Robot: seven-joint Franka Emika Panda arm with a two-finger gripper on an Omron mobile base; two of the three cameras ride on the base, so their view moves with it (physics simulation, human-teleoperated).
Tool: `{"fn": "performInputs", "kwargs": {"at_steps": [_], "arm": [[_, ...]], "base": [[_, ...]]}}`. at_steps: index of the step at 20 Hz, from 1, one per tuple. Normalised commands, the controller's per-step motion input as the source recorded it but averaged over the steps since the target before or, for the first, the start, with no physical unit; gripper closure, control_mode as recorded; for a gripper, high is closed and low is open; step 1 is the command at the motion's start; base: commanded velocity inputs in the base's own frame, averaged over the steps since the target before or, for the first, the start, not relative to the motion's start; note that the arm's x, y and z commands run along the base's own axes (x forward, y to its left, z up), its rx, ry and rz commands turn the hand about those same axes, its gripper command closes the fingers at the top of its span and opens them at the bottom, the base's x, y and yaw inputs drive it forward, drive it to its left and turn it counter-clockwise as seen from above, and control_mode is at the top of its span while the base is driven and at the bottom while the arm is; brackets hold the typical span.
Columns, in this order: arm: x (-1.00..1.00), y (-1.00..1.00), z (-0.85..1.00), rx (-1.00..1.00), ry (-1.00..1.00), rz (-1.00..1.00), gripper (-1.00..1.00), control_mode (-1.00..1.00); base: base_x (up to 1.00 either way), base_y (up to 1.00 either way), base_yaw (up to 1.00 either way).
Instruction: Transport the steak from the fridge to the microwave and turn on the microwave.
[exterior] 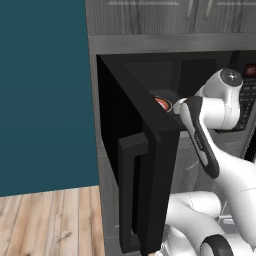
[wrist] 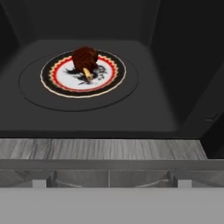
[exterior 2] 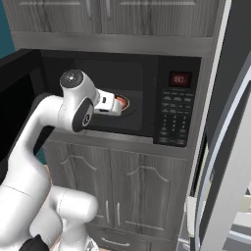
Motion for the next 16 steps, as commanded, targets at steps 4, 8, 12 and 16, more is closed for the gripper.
{"fn": "performInputs", "kwargs": {"at_steps": [4,8,12,16], "arm": [[-0.57,-0.05,0.26,0.0,0.0,0.0,-1.0,-1.0],[-0.51,-0.04,0.24,0.0,0.0,0.0,-1.0,-1.0],[-0.57,-0.04,0.23,0.0,0.0,0.0,-1.0,-1.0],[-0.55,-0.01,0.24,0.0,0.0,0.0,-1.0,-1.0]], "base": [[0.0,0.0,0.0],[0.0,0.0,0.0],[0.0,0.0,0.0],[0.0,0.0,0.0]]}}
